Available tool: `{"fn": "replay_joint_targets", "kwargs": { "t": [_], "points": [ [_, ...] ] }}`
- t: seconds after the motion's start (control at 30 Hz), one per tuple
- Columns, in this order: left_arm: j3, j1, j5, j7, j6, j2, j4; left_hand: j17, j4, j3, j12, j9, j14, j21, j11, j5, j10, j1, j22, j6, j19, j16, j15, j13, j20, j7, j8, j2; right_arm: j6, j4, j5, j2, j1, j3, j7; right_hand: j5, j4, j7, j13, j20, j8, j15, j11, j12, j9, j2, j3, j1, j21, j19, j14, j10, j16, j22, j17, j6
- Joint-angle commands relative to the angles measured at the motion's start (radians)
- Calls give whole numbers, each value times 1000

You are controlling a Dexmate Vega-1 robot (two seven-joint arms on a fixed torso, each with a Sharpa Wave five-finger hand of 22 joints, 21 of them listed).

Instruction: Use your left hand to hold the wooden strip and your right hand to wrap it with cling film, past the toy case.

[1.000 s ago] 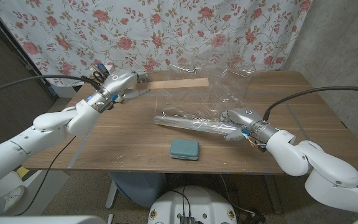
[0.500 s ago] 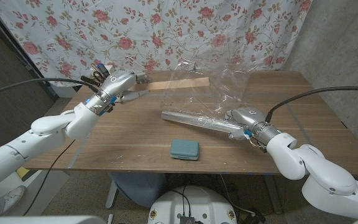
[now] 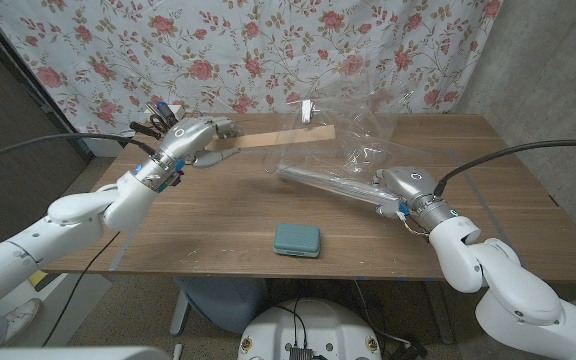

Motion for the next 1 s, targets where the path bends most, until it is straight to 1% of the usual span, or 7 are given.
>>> {"fn": "replay_joint_targets", "kwargs": {
  "t": [0.03, 0.13, 0.23, 0.37, 0.53, 0.57, 1.0],
  "points": [
    [8, 4, 11, 17, -17, -15, 27, 2, 3, 96, 28, 4, 101, 8, -37, 6, 30, -3, 8, 48, -5, 5, -105, 25, 3, -55, 132, 23, -14, 8, -63, 30, 29, -15, 12, 10, -36, 2, 32, -89, -4, -236, -263, 358, 1, 179, 107, 187, 8, 58, 242, 274, 332, 30, 1, 4],
    [21, -6, 13, 16, -24, -22, 41, 2, 3, 96, 28, 6, 100, 8, -37, 6, 31, -3, 8, 48, -6, 6, -106, 23, 3, -54, 134, 23, -4, 3, -76, 29, 41, -12, 26, 14, -36, 2, 32, -89, -4, -236, -263, 358, 1, 178, 109, 188, 12, 62, 243, 275, 331, 37, 1, 4],
    [31, -15, 18, 14, -28, -26, 50, 3, 3, 96, 28, 4, 100, 8, -35, 6, 31, -4, 8, 46, -6, 6, -105, 24, 3, -51, 134, 24, 2, -1, -90, 29, 49, -8, 40, 19, -34, 3, 32, -89, -3, -236, -263, 358, 3, 177, 110, 188, 5, 57, 244, 277, 329, 32, 1, 4],
    [41, -23, 25, 17, -32, -28, 60, 3, 3, 96, 28, 4, 100, 9, -38, 7, 32, -4, 8, 46, -7, 6, -105, 25, 3, -51, 134, 24, 18, -8, -99, 32, 55, 4, 50, 22, -34, 3, 32, -89, -4, -236, -263, 358, 2, 176, 111, 187, 5, 57, 245, 278, 328, 32, 1, 4],
    [52, -32, 30, 21, -37, -29, 70, 3, 3, 96, 29, 4, 99, 9, -41, 7, 29, -5, 8, 44, -8, 6, -105, 29, 3, -54, 137, 24, 39, -5, -117, 43, 65, 7, 65, 26, -32, -1, 32, -89, -2, -236, -263, 359, 4, 175, 110, 185, 6, 59, 247, 279, 326, 33, 1, 4],
    [55, -34, 32, 22, -38, -29, 73, 4, 2, 96, 30, 3, 100, 9, -39, 7, 27, -4, 8, 45, -8, 6, -106, 32, 3, -53, 137, 25, 43, -5, -118, 46, 66, 8, 67, 27, -32, -1, 32, -89, -1, -236, -263, 359, 7, 175, 110, 184, 1, 54, 248, 280, 325, 29, 1, 3],
    [83, -55, 60, 40, -46, -22, 92, 4, 5, 98, 29, 0, 96, 9, -40, 9, 21, -8, 8, 40, -11, 5, -105, 39, 4, -48, 139, 27, 75, -8, -160, 81, 68, 33, 95, 35, -31, -2, 32, -89, -1, -236, -261, 358, 6, 173, 108, 182, 2, 59, 252, 284, 319, 25, 1, 4]
  ]
}}
